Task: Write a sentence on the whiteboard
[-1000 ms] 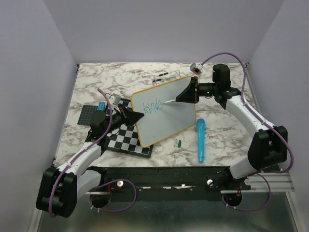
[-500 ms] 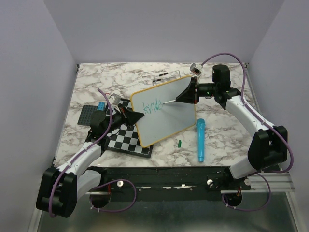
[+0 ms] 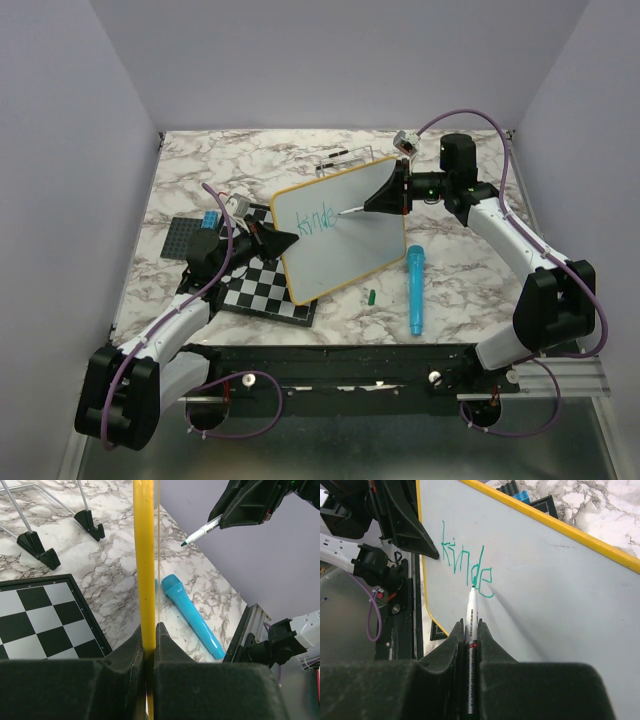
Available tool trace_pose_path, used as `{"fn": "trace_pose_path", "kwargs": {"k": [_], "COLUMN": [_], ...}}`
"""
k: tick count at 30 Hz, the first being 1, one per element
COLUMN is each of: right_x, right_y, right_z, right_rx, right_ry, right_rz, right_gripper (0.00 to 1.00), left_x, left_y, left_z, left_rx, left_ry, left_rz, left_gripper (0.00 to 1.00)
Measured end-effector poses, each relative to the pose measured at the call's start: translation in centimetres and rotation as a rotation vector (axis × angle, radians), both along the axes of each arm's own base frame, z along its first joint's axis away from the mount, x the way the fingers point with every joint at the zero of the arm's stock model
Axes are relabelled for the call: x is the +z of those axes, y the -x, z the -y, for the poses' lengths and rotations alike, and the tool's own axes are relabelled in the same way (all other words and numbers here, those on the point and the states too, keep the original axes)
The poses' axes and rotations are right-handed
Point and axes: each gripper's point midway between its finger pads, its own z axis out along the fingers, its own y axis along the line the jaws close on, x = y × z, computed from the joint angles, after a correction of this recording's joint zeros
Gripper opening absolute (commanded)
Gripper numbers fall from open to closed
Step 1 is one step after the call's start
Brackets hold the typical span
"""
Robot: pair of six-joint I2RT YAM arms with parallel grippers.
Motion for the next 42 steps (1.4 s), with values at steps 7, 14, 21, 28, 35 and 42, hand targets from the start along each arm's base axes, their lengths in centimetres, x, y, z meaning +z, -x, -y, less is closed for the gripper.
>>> {"fn": "trace_pose_path", "kwargs": {"k": [7,14,21,28,35,42], "right_x": [-0.2,-0.4,-0.4,-0.9,-1.2,-1.7], "right_y": [-0.2,-1.2,-1.9,-2.3,-2.4,-2.2], "right_z": [0.0,0.1,0.2,0.3,0.2,-0.2], "right_rx": [-0.015,-0.081,-0.124,-0.138,-0.143,-0.125], "right_ry": [-0.002,0.009,0.014,0.022,0.025,0.024], "right_rz": [-0.007,-0.033,-0.038,-0.052,-0.064,-0.087], "right_gripper": [0.01,0.01,0.01,0.01,0.01,0.01], "left_x": [0.0,0.0,0.0,0.0,0.0,0.0], "left_y": [0.0,0.0,0.0,0.0,0.0,0.0], "left_z": [0.0,0.0,0.0,0.0,0.0,0.0], "left_rx": [0.0,0.0,0.0,0.0,0.0,0.001], "left_ry": [0.0,0.0,0.0,0.0,0.0,0.002], "left_rz": [0.0,0.0,0.0,0.0,-0.002,-0.006], "left_gripper": [0.0,0.0,0.0,0.0,0.0,0.0]}}
